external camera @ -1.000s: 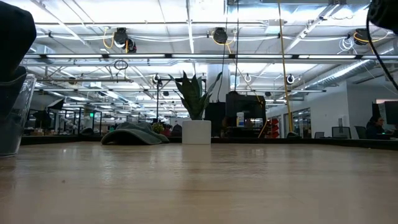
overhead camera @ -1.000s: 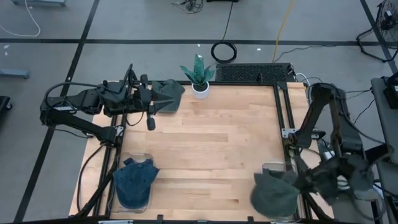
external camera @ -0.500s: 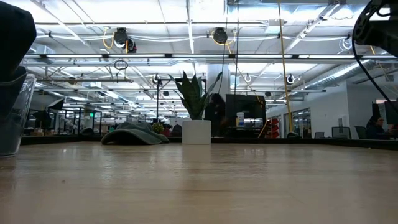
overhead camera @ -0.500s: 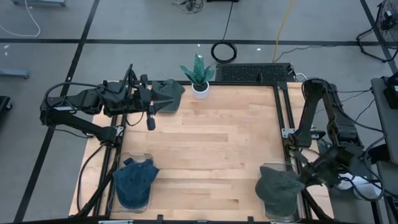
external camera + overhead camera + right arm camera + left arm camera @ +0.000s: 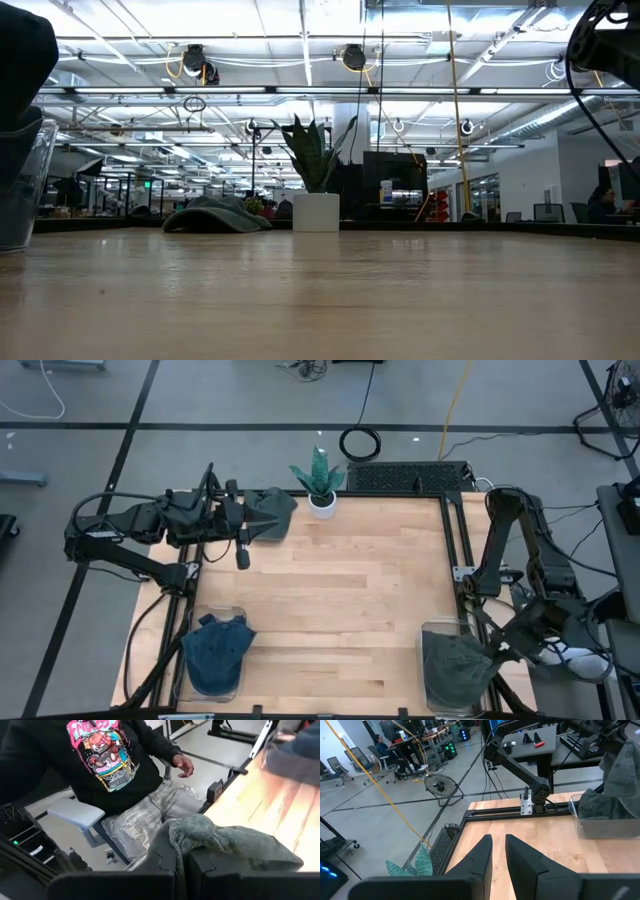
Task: Pick & Place hat
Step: Put the top gray cap into the right transparent bin
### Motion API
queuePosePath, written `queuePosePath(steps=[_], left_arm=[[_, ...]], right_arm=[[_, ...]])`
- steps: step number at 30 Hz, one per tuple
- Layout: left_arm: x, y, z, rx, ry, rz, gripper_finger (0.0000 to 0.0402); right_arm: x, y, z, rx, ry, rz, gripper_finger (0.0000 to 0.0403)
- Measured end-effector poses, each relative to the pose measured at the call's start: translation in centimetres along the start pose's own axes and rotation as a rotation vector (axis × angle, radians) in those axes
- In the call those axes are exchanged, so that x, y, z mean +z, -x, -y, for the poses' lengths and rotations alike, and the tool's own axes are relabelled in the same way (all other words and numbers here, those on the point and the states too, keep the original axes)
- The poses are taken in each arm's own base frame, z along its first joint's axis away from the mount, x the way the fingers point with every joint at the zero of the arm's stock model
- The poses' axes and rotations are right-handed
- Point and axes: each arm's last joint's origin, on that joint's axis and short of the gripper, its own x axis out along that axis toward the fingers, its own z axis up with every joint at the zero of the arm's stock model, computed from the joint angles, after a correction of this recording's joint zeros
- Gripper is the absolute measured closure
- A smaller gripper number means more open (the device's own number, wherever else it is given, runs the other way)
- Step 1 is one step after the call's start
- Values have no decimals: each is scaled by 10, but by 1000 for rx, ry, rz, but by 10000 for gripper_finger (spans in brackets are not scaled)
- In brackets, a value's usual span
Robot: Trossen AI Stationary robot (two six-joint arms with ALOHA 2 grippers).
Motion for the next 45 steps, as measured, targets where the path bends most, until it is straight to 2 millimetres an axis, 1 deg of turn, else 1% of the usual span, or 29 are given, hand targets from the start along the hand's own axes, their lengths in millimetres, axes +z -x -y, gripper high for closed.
queuePosePath(steps=[4,10,13,17,22,27,30,33,37,45], left_arm=[[0,0,0,0,0,0,339],[0,0,0,0,0,0,339],[0,0,0,0,0,0,339],[0,0,0,0,0,0,339],[0,0,0,0,0,0,339],[0,0,0,0,0,0,339],[0,0,0,0,0,0,339],[0,0,0,0,0,0,339],[0,0,0,0,0,0,339],[0,0,0,0,0,0,339]], right_arm=[[-2,-6,-4,-14,-38,-19,403],[-6,-17,-10,-53,-49,-38,403],[-13,-23,-11,-77,-63,-45,403],[-27,-33,-10,-116,-76,-17,403],[-44,-48,-4,-162,-86,8,403],[-48,-57,0,-175,-100,53,391],[-43,-59,2,-194,-121,99,377],[-38,-59,4,-216,-116,143,355],[-31,-55,7,-213,-98,183,311],[-25,-48,12,-201,-113,225,219]])
